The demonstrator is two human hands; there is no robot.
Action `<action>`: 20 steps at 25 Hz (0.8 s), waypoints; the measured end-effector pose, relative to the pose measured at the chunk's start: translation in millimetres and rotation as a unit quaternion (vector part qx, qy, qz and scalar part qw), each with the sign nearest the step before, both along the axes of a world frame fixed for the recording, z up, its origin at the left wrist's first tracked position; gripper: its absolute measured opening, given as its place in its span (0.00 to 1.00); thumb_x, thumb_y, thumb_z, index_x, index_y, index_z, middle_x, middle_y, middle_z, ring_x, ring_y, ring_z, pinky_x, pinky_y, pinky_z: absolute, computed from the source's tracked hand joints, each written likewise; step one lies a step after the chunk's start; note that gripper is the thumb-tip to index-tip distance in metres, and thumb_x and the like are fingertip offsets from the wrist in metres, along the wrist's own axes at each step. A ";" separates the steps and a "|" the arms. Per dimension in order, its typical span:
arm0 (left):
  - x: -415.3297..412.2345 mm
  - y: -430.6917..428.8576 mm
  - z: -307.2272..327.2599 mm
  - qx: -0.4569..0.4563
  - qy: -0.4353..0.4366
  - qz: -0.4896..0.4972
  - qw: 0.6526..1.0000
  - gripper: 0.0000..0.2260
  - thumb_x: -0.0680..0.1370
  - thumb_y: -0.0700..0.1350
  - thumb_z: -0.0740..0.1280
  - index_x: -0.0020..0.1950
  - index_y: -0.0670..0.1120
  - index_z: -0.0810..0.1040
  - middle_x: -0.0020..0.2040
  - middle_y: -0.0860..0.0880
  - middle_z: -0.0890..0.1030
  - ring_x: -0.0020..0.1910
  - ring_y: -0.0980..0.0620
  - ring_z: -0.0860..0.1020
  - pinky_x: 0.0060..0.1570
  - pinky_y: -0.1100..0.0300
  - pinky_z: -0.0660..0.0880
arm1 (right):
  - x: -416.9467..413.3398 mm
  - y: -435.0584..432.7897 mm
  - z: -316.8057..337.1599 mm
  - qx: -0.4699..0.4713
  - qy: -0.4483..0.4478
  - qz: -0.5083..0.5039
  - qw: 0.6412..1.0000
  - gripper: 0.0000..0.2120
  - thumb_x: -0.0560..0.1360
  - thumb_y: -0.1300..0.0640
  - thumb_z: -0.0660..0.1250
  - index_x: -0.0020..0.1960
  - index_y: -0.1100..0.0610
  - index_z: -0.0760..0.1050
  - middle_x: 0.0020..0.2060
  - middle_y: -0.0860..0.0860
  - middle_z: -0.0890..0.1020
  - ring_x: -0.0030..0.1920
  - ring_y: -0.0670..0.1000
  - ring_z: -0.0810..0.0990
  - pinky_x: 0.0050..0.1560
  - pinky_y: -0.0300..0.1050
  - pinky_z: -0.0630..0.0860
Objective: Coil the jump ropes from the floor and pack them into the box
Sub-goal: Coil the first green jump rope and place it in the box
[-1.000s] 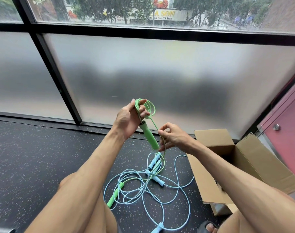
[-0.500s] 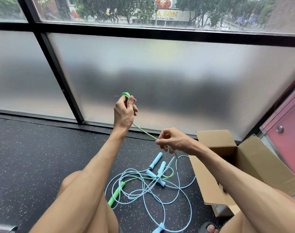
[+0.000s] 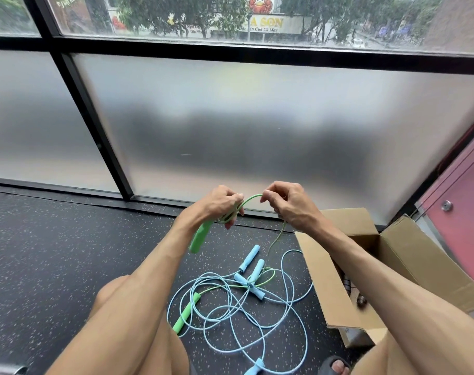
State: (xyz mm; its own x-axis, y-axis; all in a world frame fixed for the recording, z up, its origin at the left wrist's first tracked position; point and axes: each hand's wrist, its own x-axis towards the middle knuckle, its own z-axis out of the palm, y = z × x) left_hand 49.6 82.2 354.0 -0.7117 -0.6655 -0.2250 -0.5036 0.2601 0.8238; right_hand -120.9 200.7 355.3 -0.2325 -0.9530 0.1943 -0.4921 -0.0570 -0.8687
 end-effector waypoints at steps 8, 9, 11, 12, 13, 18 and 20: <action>-0.2 10.1 7.2 0.179 0.120 -0.065 0.974 0.24 0.85 0.54 0.55 0.37 0.40 0.75 0.22 0.49 0.61 0.22 0.53 0.57 0.28 0.58 0.59 | -8.6 -3.7 -4.8 -0.015 -0.013 -0.042 0.999 0.11 0.80 0.55 0.66 0.40 0.54 0.79 0.26 0.45 0.71 0.26 0.47 0.65 0.30 0.44 0.63; 0.9 9.3 8.2 0.214 0.143 -0.075 0.963 0.24 0.85 0.55 0.55 0.37 0.40 0.75 0.22 0.50 0.60 0.22 0.52 0.56 0.29 0.57 0.59 | -8.1 -4.3 -6.0 -0.007 -0.019 -0.045 0.999 0.11 0.80 0.55 0.66 0.40 0.55 0.79 0.26 0.46 0.71 0.25 0.46 0.65 0.29 0.43 0.63; 0.9 9.2 10.6 0.281 0.189 -0.096 0.936 0.22 0.84 0.55 0.55 0.39 0.40 0.74 0.21 0.51 0.59 0.23 0.51 0.53 0.29 0.58 0.60 | -5.8 -4.7 -7.2 0.013 -0.050 -0.050 0.997 0.11 0.80 0.55 0.66 0.41 0.59 0.76 0.25 0.48 0.71 0.24 0.47 0.65 0.27 0.42 0.63; 0.5 9.8 12.0 0.309 0.211 -0.101 0.922 0.21 0.84 0.54 0.55 0.40 0.41 0.74 0.21 0.52 0.59 0.24 0.50 0.52 0.29 0.59 0.62 | -3.9 -5.0 -7.3 0.021 -0.075 -0.049 0.996 0.11 0.80 0.55 0.66 0.42 0.60 0.74 0.25 0.49 0.71 0.24 0.47 0.65 0.26 0.42 0.64; 0.1 10.7 13.8 0.332 0.231 -0.101 0.909 0.20 0.84 0.53 0.54 0.41 0.41 0.74 0.21 0.52 0.59 0.24 0.51 0.52 0.30 0.59 0.64 | -1.5 -5.1 -7.1 0.028 -0.100 -0.045 0.994 0.11 0.81 0.55 0.65 0.43 0.60 0.71 0.25 0.50 0.71 0.23 0.48 0.65 0.24 0.42 0.67; 0.5 11.3 20.0 0.403 0.378 -0.051 0.832 0.16 0.84 0.48 0.52 0.49 0.40 0.74 0.28 0.51 0.63 0.26 0.53 0.59 0.41 0.58 0.69 | 5.7 -0.9 -10.9 0.131 -0.175 -0.002 0.976 0.08 0.83 0.56 0.58 0.51 0.60 0.65 0.30 0.58 0.74 0.27 0.53 0.73 0.34 0.61 0.83; -0.7 6.2 20.7 0.404 0.444 0.020 0.799 0.15 0.84 0.47 0.52 0.50 0.39 0.74 0.31 0.50 0.65 0.29 0.53 0.64 0.45 0.58 0.67 | 4.5 1.9 -15.5 0.178 -0.193 0.014 0.965 0.08 0.83 0.56 0.60 0.52 0.61 0.65 0.32 0.59 0.76 0.29 0.56 0.77 0.39 0.64 0.82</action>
State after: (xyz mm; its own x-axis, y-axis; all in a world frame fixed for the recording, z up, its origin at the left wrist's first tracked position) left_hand 48.9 88.4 374.7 -0.8108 -0.5852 -0.0102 0.3796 -0.5390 0.7519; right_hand -116.4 202.6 339.8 -0.1952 -0.9502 -0.2430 -0.1309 0.2708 -0.9537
